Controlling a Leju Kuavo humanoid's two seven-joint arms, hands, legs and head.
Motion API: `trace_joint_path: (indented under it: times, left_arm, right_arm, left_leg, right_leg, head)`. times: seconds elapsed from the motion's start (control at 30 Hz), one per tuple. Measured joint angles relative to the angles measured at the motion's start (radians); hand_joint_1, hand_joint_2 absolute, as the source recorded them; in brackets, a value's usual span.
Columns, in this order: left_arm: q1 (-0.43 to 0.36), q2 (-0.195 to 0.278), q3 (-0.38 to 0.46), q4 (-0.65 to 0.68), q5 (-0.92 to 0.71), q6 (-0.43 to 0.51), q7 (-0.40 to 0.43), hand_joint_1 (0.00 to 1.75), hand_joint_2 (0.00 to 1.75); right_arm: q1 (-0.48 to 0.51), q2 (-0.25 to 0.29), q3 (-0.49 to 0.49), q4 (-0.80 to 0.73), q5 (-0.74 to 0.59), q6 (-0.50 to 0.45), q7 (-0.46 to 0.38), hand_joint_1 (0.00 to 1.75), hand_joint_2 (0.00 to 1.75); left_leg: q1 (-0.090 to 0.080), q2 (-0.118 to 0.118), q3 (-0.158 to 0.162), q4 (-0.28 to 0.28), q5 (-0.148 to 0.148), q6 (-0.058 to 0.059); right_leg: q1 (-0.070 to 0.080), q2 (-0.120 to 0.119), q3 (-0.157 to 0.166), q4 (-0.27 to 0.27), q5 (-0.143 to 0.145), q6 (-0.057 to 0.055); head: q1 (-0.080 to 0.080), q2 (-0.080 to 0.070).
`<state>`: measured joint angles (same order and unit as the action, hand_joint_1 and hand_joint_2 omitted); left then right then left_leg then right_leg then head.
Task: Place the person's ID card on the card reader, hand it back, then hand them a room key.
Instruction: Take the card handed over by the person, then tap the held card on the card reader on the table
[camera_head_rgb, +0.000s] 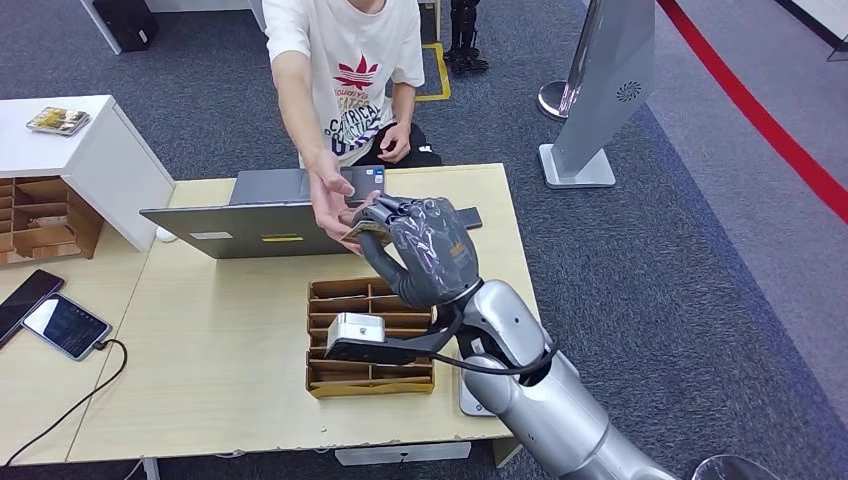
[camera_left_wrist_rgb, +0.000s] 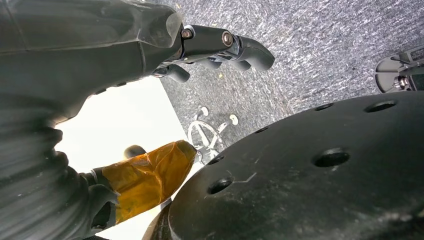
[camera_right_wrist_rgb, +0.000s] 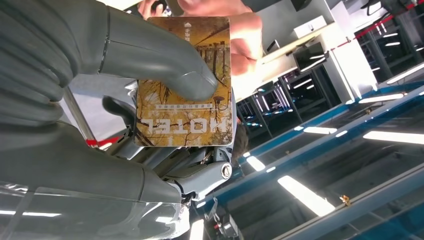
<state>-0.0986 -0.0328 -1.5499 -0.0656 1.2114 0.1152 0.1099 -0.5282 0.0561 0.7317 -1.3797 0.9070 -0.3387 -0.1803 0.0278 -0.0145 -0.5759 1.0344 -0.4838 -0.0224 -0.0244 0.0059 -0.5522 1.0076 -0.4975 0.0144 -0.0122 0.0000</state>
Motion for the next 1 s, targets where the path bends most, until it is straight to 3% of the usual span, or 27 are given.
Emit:
trace_joint_path:
  times: [0.2,0.33,0.57,0.8,1.0]
  left_arm:
    - [0.0,0.0,0.0,0.0,0.002,0.001,0.0,0.0,1.75]
    - [0.0,-0.001,0.0,0.0,0.01,0.003,0.0,0.0,1.75]
    - [0.003,-0.003,0.0,0.0,0.034,0.008,-0.001,0.0,1.75]
    - [0.005,-0.003,0.0,0.0,0.051,0.012,-0.011,0.0,1.75]
    - [0.005,-0.003,0.0,0.0,0.058,0.016,-0.016,0.0,1.75]
  right_arm:
    - [0.013,0.002,-0.015,0.001,-0.054,0.018,-0.014,1.75,1.75]
    - [0.036,0.012,-0.036,-0.018,-0.188,0.078,-0.038,1.75,1.75]
    - [0.1,0.03,-0.096,-0.122,-0.599,0.272,-0.054,1.75,1.75]
    - [0.15,0.028,-0.17,-0.208,-1.164,0.548,-0.002,1.75,1.75]
    - [0.17,0.006,-0.209,-0.218,-1.362,0.644,0.029,1.75,1.75]
  left_leg:
    - [0.0,0.0,0.0,0.0,0.0,0.0]
    - [0.0,0.0,0.0,0.0,0.0,0.0]
    - [0.0,0.0,0.0,0.0,0.0,0.0]
    - [0.0,0.0,0.0,0.0,0.0,0.0]
    - [0.0,0.0,0.0,0.0,0.0,0.0]
  right_leg:
    - [0.0,0.0,0.0,0.0,0.0,0.0]
    - [0.0,0.0,0.0,0.0,0.0,0.0]
    - [0.0,0.0,0.0,0.0,0.0,0.0]
    - [0.0,0.0,0.0,0.0,0.0,0.0]
    - [0.0,0.0,0.0,0.0,0.0,0.0]
  head:
    - [0.0,0.0]
    - [0.0,0.0]
    - [0.0,0.0]
    - [0.0,0.0]
    - [0.0,0.0]
